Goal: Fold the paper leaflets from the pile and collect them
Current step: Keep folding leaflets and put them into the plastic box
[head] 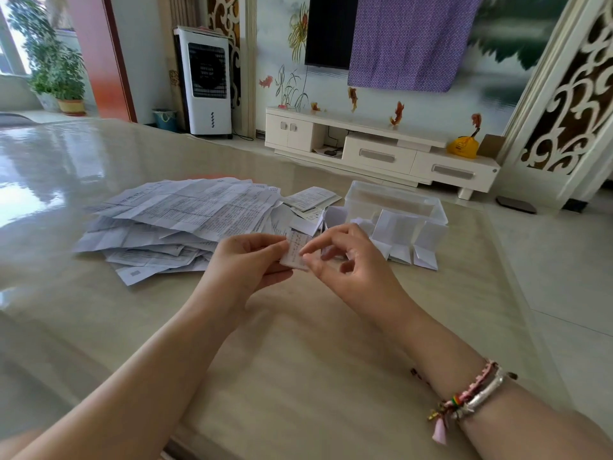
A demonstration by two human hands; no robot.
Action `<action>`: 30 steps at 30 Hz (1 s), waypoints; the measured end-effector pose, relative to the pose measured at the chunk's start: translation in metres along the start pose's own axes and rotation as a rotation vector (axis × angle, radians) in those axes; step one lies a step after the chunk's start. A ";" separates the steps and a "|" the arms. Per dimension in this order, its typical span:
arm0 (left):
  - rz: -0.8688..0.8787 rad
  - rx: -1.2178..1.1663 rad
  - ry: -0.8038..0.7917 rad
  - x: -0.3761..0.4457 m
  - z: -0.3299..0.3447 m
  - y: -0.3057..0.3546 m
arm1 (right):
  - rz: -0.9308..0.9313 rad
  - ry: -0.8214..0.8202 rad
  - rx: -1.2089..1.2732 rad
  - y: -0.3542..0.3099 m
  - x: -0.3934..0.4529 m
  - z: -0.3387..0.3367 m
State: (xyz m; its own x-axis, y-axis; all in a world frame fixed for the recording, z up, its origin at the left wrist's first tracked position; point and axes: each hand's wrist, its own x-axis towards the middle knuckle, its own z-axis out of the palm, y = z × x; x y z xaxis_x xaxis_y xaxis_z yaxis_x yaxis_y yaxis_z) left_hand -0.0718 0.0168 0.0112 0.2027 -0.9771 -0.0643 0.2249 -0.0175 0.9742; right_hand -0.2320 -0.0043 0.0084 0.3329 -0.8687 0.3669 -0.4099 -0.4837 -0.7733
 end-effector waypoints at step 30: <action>0.424 1.293 0.377 0.036 -0.054 0.008 | 0.355 -0.227 0.507 0.005 0.008 -0.006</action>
State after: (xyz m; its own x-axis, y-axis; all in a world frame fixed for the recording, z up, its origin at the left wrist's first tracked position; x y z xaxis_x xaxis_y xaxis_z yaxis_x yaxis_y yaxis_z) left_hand -0.0107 -0.0066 0.0053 0.3190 -0.8463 0.4267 -0.8954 -0.1215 0.4283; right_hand -0.2368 -0.0139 0.0110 0.4446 -0.8952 -0.0301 -0.0949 -0.0137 -0.9954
